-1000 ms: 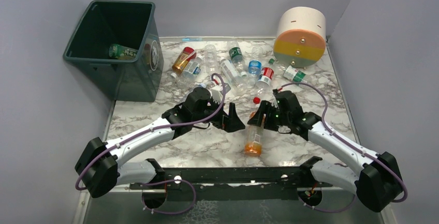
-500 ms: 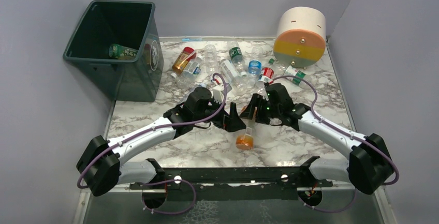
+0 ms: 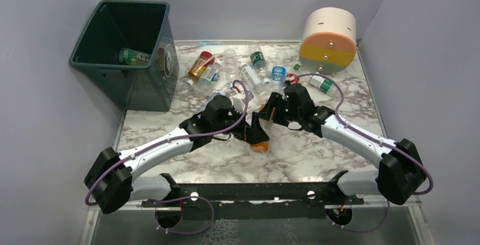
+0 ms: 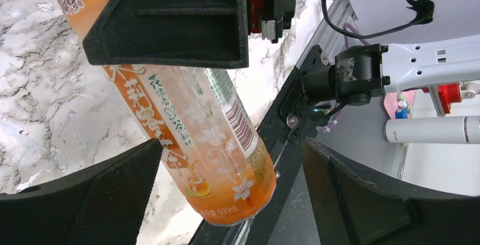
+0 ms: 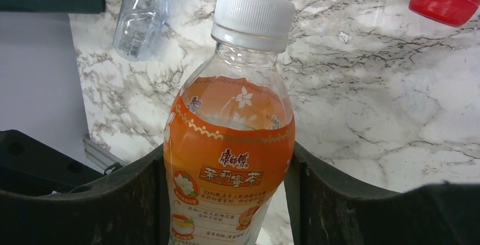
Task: Put the plastic bottles in the bin
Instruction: Place the plastic bottle in the trash bin.
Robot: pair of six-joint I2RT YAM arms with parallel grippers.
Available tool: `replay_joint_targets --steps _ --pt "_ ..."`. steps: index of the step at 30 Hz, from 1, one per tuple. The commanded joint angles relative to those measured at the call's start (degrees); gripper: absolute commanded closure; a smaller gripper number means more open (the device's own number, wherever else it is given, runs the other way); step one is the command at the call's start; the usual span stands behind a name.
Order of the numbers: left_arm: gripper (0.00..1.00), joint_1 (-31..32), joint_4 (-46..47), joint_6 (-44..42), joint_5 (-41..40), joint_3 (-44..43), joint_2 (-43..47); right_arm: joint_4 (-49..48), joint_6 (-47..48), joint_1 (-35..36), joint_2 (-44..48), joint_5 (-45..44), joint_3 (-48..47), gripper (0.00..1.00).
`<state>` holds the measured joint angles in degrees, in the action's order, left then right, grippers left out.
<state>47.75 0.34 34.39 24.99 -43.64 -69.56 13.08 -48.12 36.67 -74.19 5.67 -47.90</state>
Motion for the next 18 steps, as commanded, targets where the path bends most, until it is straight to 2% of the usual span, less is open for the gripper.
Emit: replay_joint_targets --steps 1,18 --pt "0.01 0.3 0.0 0.8 -1.6 -0.5 -0.7 -1.8 -1.1 1.6 -1.2 -4.2 -2.6 0.43" --pt "0.01 0.3 -0.3 1.8 -4.9 0.5 -2.4 -2.1 -3.3 4.6 -1.0 -9.1 -4.9 0.43"
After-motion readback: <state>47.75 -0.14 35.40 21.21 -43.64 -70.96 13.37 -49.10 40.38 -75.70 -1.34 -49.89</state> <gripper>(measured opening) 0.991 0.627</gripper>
